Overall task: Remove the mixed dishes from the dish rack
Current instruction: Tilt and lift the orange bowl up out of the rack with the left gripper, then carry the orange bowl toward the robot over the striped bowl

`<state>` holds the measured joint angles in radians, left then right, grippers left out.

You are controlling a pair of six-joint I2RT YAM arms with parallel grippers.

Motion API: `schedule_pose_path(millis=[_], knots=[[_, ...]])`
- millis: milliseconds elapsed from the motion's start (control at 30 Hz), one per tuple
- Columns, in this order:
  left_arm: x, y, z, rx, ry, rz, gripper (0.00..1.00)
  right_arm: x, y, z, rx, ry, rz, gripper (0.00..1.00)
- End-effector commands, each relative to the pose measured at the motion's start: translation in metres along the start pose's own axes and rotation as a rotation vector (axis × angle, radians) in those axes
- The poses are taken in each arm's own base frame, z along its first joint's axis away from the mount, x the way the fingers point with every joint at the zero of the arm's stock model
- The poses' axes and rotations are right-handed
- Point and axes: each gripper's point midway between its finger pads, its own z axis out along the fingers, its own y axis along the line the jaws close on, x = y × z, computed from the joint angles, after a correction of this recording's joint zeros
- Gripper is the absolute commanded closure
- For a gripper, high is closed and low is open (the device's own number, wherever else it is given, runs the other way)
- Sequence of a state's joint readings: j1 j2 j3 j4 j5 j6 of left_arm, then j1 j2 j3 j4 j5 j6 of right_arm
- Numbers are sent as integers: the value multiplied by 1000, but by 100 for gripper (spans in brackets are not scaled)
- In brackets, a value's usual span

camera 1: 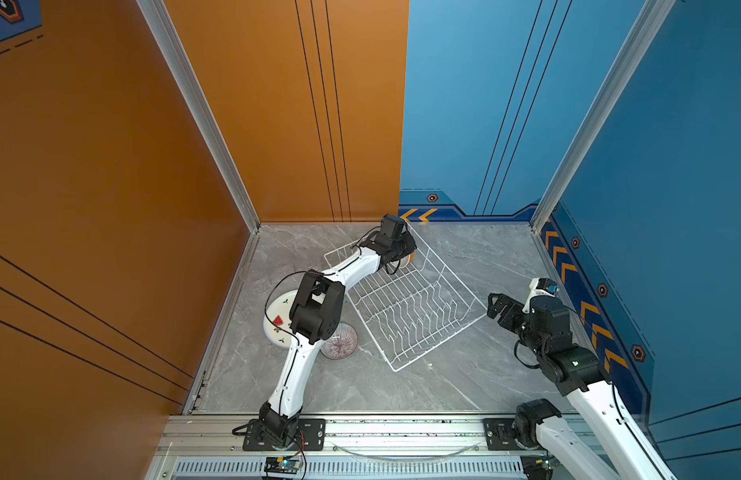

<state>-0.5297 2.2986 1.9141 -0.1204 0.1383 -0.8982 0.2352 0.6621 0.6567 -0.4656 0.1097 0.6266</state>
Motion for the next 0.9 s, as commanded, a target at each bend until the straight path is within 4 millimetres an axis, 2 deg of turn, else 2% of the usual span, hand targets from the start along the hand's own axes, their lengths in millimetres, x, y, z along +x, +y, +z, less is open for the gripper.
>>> schedule_pose_path(millis=[0, 133, 267, 600, 733, 867], knots=[[-17, -23, -34, 36, -38, 54, 94, 5, -9, -2, 30, 10, 5, 0], [-13, -29, -55, 49, -24, 77, 96, 6, -8, -2, 24, 15, 9, 0], [-11, -40, -86, 47, -28, 154, 98, 9, -6, 0, 14, 33, 8, 0], [11, -27, -161, -39, -15, 271, 100, 25, 6, 7, -56, 91, 18, 0], [13, -26, -201, -87, -40, 351, 100, 32, 11, 9, -77, 122, 7, 0], [15, -12, -242, -142, -60, 386, 100, 41, 11, 12, -76, 152, -5, 0]])
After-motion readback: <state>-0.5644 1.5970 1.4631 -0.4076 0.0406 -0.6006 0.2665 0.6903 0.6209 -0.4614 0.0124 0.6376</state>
